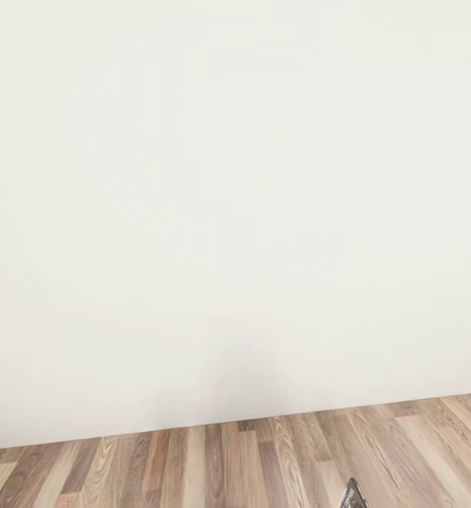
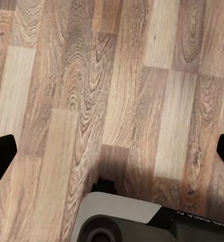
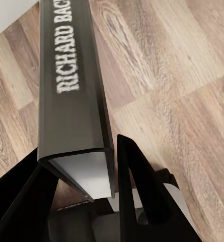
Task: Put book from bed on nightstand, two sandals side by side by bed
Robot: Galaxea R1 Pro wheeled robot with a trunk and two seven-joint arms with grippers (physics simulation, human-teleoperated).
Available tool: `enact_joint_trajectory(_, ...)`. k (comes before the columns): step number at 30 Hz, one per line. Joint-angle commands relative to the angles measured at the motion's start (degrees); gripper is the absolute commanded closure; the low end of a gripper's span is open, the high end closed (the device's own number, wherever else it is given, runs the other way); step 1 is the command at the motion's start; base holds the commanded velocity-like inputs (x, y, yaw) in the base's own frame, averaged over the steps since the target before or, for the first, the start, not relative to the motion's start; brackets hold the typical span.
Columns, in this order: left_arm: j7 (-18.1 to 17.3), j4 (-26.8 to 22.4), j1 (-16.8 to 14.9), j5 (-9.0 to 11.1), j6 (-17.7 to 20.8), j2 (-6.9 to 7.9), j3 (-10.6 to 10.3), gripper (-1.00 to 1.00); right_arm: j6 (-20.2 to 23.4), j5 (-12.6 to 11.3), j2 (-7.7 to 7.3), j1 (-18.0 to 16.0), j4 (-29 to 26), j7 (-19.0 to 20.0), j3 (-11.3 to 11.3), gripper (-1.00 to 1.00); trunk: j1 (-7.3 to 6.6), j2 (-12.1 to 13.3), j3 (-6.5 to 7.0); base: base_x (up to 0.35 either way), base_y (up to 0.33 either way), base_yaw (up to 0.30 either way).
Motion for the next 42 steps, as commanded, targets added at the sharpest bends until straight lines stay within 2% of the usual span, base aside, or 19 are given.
enact_joint_trajectory(1, 0.03, 0.05, -0.05, 0.08, -0.18, -0.01, 0.16, -1.00, -0.36, -0.39, 0.02, -0.12, 0.25, 0.38, 0.44, 1.00, 0.06, -0.10, -0.11, 0.331, 0.000, -0.001)
enact_joint_trajectory(22, 0.03, 0.06, -0.05, 0.08, -0.17, -0.01, 0.16, -1.00, -0.36, -0.39, 0.02, -0.12, 0.22, 0.39, 0.44, 1.00, 0.06, -0.10, -0.11, 0.332, 0.000, -0.013)
enact_joint_trajectory(26, 0.03, 0.05, -0.05, 0.08, -0.20, -0.01, 0.16, -1.00, -0.35, -0.39, 0.02, -0.12, 0.24, 0.42, 0.44, 1.00, 0.06, -0.10, -0.11, 0.235, 0.000, -0.199)
enact_joint_trajectory(42, 0.03, 0.06, -0.06, 0.08, -0.32, -0.01, 0.16, -1.00, -0.35, -0.39, 0.02, -0.12, 0.23, 0.45, 0.44, 1.00, 0.06, -0.10, -0.11, 0.013, 0.000, -0.296)
